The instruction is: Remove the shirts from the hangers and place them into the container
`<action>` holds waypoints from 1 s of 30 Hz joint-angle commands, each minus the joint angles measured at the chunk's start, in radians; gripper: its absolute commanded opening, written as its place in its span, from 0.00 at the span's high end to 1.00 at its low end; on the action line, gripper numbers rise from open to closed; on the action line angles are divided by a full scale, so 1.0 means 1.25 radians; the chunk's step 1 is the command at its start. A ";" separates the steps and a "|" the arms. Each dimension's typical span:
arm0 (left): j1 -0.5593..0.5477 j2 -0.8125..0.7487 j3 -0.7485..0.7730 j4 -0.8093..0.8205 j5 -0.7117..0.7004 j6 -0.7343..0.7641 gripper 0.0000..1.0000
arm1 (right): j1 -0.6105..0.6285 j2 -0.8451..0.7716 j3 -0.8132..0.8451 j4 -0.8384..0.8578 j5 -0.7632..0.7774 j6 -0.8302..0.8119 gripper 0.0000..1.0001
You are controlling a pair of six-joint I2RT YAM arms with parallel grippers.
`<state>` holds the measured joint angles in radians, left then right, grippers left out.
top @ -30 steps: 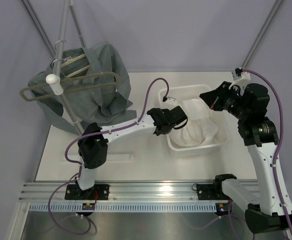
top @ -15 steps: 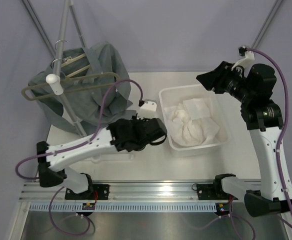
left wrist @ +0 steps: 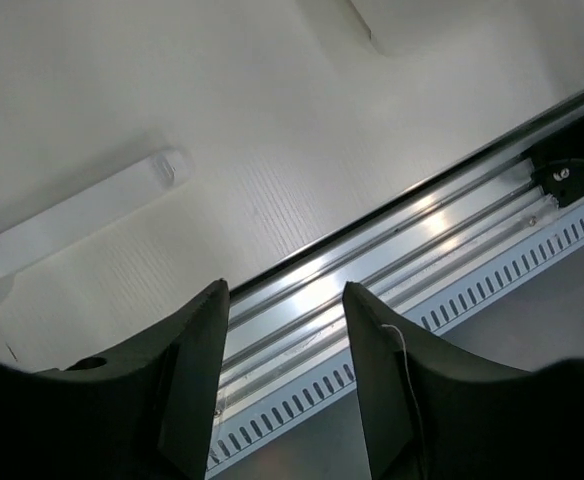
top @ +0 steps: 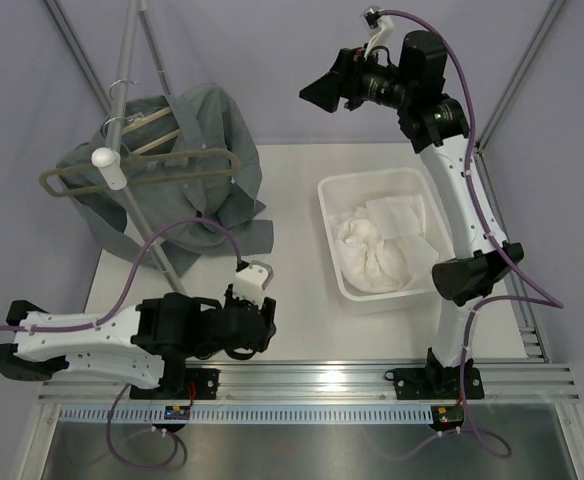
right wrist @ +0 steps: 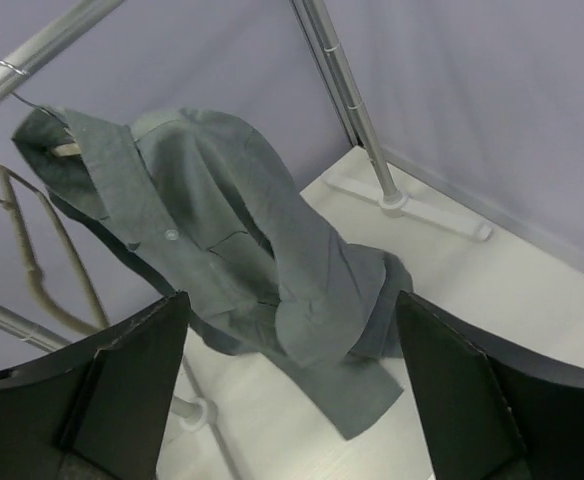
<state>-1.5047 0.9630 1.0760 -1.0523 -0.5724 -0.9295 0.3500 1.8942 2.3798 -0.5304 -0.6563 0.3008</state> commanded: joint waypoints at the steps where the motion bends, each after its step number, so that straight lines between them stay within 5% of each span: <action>1: -0.029 -0.002 -0.046 0.061 0.035 -0.058 0.48 | 0.021 0.052 0.068 0.085 -0.059 -0.014 0.17; 2: -0.032 0.003 -0.063 0.070 0.038 -0.063 0.50 | 0.030 0.080 0.067 0.132 -0.052 -0.005 0.34; 3: -0.033 0.010 -0.070 0.072 0.043 -0.071 0.53 | 0.033 0.097 0.071 0.153 -0.055 0.017 0.62; 6: -0.039 0.048 -0.084 0.105 0.061 -0.071 0.58 | 0.045 0.178 0.095 0.234 -0.049 0.067 1.00; 10: -0.058 0.100 -0.062 0.087 0.036 -0.096 0.78 | 0.066 0.325 0.187 0.304 -0.080 0.122 1.00; 19: -0.077 0.100 -0.084 0.068 0.033 -0.146 0.80 | 0.116 0.529 0.261 0.439 -0.085 0.142 1.00; 24: -0.077 0.079 -0.102 0.066 0.017 -0.161 0.78 | 0.158 0.499 0.228 0.358 -0.160 0.063 1.00; 30: -0.077 0.078 -0.127 0.093 0.022 -0.160 0.76 | 0.217 0.292 -0.047 0.385 -0.166 0.005 1.00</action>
<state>-1.5955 1.0752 0.9333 -0.9726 -0.5156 -1.1004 0.5758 2.4313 2.3913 -0.1024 -0.8131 0.3706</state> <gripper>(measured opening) 0.242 0.010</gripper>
